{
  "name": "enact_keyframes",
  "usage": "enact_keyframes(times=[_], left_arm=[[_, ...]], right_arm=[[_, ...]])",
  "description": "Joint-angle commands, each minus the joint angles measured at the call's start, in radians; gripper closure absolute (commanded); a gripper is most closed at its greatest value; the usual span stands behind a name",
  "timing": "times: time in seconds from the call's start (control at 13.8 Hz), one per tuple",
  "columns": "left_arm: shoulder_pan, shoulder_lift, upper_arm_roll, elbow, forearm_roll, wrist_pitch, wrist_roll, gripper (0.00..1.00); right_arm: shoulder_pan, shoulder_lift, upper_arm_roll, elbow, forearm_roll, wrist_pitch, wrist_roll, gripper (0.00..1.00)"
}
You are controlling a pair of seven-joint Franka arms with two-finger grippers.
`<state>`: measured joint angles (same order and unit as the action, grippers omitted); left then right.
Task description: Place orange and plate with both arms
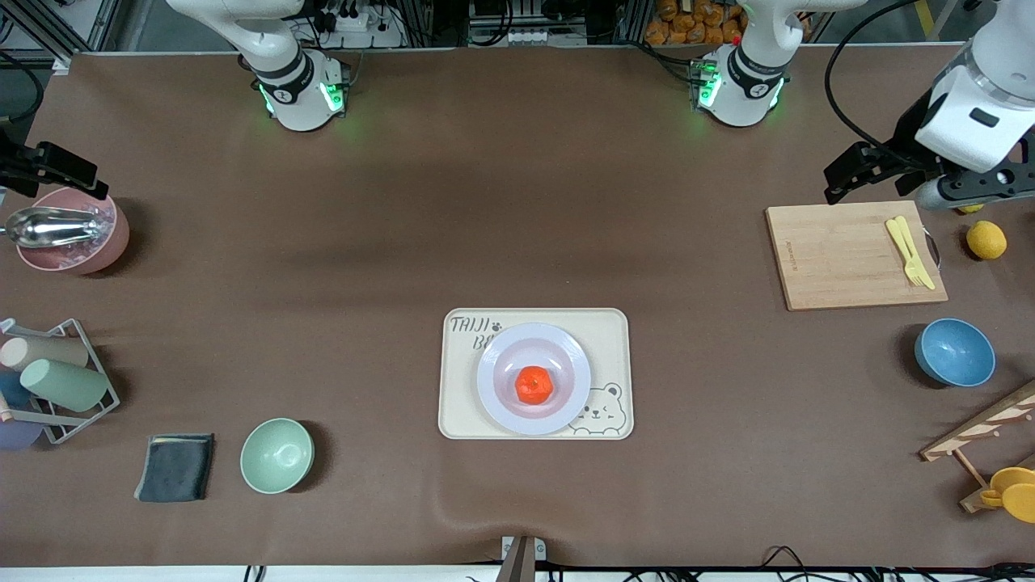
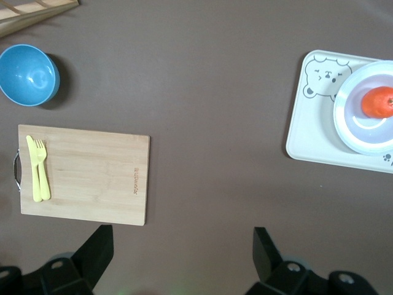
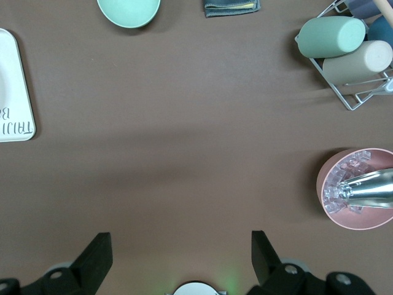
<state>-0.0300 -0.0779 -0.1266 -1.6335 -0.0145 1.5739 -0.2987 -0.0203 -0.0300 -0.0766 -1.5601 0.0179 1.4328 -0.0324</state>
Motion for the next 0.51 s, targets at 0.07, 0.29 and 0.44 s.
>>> enact_keyframes(times=[0.07,0.29,0.44], left_arm=[[0.071,-0.020,0.010,0.012,-0.021,-0.005,0.018,0.00],[0.090,-0.022,0.010,0.020,-0.012,-0.005,0.016,0.00],[0.090,-0.020,0.010,0.035,-0.010,-0.017,0.016,0.00]], right_arm=[[-0.024,-0.019,0.018,-0.009,-0.024,0.032,-0.006,0.00],[-0.024,-0.018,0.020,-0.003,-0.050,0.078,-0.072,0.00],[-0.021,-0.019,0.021,0.002,-0.047,0.058,-0.069,0.00]])
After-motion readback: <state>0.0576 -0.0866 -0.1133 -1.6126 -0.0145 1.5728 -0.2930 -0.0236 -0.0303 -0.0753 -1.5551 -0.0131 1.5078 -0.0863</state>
